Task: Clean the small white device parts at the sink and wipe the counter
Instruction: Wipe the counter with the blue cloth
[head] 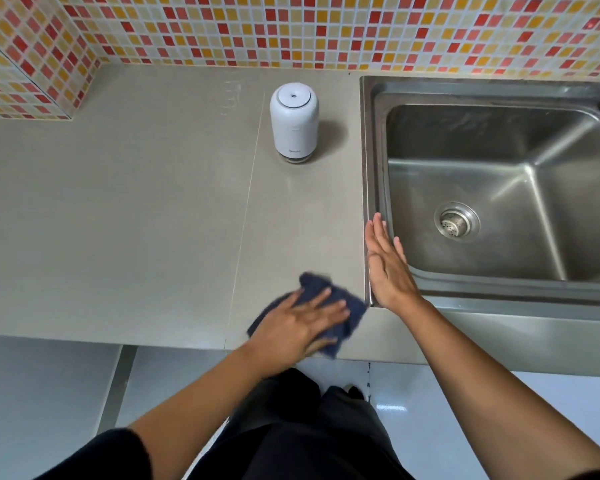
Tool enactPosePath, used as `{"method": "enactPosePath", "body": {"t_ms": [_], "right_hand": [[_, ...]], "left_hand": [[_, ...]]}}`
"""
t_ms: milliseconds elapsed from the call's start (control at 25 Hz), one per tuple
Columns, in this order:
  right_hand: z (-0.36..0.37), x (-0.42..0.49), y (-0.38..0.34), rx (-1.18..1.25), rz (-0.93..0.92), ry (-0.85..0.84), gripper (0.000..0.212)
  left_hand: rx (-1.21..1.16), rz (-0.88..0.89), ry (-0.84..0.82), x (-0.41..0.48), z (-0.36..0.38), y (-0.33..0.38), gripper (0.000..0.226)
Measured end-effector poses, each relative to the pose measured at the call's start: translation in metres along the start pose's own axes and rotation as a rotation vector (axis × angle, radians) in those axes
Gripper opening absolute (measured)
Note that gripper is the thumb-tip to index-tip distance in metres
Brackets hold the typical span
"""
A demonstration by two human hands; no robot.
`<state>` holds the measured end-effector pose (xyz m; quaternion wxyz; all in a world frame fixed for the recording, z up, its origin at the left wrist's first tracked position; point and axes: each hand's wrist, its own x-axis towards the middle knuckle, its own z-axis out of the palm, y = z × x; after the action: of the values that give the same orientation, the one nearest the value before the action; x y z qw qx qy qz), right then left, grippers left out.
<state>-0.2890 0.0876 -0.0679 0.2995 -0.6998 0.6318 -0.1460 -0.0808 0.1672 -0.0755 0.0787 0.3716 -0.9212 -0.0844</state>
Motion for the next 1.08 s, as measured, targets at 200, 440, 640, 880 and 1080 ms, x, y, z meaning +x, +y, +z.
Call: {"method": "enactPosePath", "body": {"t_ms": [200, 440, 640, 880, 1080], "right_hand": [[0.001, -0.001, -0.003, -0.031, -0.013, 0.015, 0.079], [-0.001, -0.003, -0.005, -0.084, -0.001, 0.012, 0.072], [0.012, -0.021, -0.021, -0.407, -0.112, 0.054, 0.069], [0.053, -0.062, -0.047, -0.432, -0.171, 0.025, 0.066], [0.069, -0.062, -0.059, -0.489, -0.239, 0.007, 0.064]], "left_hand": [[-0.061, -0.271, 0.093, -0.038, -0.018, -0.079, 0.046], [-0.007, -0.160, 0.140, -0.001, 0.015, 0.012, 0.044], [-0.041, -0.163, 0.070, -0.088, -0.012, -0.039, 0.044], [-0.053, -0.627, 0.200, -0.046, -0.013, -0.046, 0.049], [-0.062, -0.565, 0.162, -0.154, -0.022, -0.056, 0.051]]}}
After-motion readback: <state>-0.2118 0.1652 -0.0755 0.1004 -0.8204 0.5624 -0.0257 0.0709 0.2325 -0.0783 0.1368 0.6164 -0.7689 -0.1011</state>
